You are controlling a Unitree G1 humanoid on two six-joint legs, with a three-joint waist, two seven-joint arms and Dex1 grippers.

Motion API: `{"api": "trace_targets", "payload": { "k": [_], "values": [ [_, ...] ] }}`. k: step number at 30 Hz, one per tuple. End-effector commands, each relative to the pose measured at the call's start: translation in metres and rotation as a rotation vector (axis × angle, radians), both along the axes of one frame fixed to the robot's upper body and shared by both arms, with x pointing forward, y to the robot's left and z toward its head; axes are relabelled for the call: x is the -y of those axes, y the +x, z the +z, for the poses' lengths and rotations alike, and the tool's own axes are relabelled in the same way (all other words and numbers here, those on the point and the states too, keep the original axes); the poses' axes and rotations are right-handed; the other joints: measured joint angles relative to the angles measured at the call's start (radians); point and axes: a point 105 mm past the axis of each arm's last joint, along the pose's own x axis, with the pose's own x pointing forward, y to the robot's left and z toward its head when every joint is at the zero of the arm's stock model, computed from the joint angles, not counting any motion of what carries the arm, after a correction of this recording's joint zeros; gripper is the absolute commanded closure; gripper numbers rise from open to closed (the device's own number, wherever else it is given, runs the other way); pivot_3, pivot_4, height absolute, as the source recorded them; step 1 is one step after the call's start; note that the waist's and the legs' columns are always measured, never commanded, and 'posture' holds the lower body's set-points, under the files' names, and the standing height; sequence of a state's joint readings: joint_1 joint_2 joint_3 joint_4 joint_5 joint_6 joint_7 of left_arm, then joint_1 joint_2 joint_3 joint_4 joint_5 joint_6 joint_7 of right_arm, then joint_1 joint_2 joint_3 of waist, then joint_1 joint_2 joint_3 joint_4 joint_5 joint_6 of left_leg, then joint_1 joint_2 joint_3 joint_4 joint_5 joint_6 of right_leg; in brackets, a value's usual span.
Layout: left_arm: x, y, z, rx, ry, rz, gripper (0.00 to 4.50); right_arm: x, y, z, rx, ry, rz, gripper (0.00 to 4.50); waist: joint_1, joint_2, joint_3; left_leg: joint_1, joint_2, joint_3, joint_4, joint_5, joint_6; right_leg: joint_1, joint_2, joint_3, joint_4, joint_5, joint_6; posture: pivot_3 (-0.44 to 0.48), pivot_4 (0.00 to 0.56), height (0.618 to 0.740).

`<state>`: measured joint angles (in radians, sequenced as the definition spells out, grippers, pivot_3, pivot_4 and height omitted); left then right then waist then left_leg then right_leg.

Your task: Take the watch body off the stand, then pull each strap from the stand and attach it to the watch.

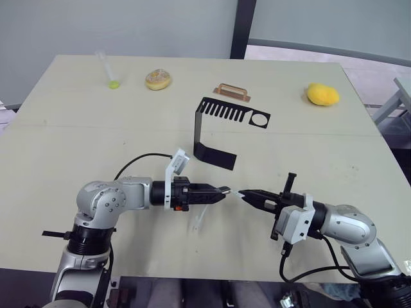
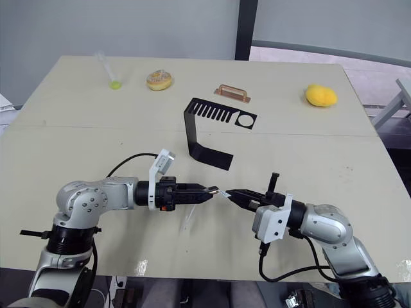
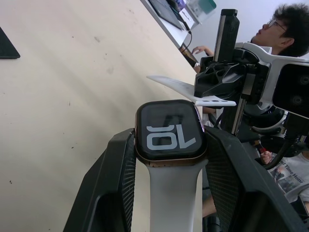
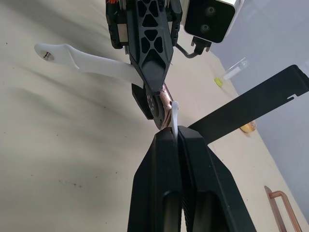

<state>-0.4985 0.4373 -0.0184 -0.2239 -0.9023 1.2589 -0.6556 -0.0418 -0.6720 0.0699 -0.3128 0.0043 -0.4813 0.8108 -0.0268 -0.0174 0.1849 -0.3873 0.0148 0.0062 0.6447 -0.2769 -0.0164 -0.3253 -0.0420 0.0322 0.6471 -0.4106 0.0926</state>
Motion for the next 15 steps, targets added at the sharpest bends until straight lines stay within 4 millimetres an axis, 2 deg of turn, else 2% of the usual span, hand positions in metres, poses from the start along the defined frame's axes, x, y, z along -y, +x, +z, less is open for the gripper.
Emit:
{"api": "trace_targets", "payload": {
  "k": [1, 15],
  "values": [
    [0.0036, -0.0062, 0.0086, 0.029, -0.031, -0.032, 2.93, -0.0004, -0.0035, 0.0088, 0.037, 0.025, 0.008, 4.50, 0.000, 0.000, 0.000, 0.000, 0.000, 0.000, 0.000, 0.000, 0.000, 0.000, 0.000, 0.000, 0.000, 0.000, 0.000, 0.000, 0.150, 0.740],
    [0.0039, -0.0081, 0.0079, 0.030, -0.023, -0.042, 2.93, -0.0003, -0.0032, 0.0085, 0.037, 0.027, 0.004, 4.50, 0.000, 0.000, 0.000, 0.000, 0.000, 0.000, 0.000, 0.000, 0.000, 0.000, 0.000, 0.000, 0.000, 0.000, 0.000, 0.000, 0.150, 0.740]
  ]
}}
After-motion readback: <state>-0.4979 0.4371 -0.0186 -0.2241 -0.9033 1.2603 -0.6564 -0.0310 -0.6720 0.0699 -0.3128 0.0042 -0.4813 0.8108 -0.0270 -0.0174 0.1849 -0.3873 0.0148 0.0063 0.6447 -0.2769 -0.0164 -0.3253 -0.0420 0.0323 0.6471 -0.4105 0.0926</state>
